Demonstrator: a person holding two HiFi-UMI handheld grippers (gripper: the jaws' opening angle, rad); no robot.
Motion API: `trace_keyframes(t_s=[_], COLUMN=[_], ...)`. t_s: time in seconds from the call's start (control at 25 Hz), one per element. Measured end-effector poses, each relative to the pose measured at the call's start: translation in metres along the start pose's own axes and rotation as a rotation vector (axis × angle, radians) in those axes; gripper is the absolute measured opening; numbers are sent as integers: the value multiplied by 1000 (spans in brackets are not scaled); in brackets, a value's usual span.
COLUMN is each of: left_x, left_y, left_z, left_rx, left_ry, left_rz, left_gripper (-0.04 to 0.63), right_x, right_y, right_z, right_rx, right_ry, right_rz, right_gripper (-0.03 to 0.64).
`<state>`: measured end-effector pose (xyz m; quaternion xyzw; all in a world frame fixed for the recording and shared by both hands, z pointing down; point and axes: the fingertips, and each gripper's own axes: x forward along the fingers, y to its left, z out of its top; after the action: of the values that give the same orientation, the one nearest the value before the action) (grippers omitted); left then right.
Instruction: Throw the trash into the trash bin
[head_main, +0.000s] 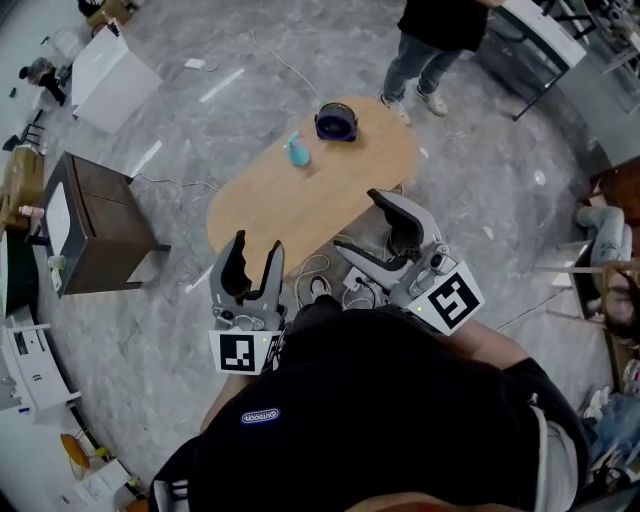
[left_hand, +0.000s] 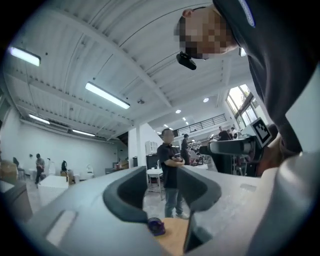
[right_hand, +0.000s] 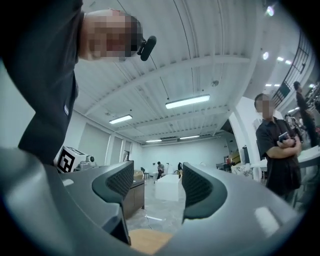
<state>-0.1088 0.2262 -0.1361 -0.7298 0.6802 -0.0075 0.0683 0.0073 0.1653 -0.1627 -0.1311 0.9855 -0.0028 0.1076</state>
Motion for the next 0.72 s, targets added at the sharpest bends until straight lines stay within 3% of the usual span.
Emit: trace_keyframes(t_s=[0.04, 0.08, 0.12, 0.16, 0.28, 0.4, 0.6, 0.72], left_x=[3, 6, 9, 12, 13, 11, 8, 1], left_y=[-18, -35, -50, -63, -92, -101, -86, -74], left_z=[6, 11, 17, 23, 42, 60, 67, 81], left_rx=[-12, -18, -16, -12, -18, 1, 16, 63], left_ry=[6, 15, 22, 25, 11, -7, -28, -80], left_rz=[-24, -42, -55, -63, -80, -104, -110, -117], left_gripper=[126, 7, 0, 0, 0, 0, 0, 0], right_x=[-15, -29, -41, -53, -76, -81, -64, -48], right_y=[-3, -6, -7, -5, 0, 4, 11, 19], right_z=[8, 14, 19, 24, 37, 51, 61, 55], right_rx=[7, 19, 36, 57, 123, 176, 183, 143], right_ry=[1, 7, 15, 18, 23, 9, 8, 57], right_rz=[1, 9, 33, 73, 182, 230, 235, 222], right_gripper=[306, 215, 66, 31, 31, 29, 29, 29])
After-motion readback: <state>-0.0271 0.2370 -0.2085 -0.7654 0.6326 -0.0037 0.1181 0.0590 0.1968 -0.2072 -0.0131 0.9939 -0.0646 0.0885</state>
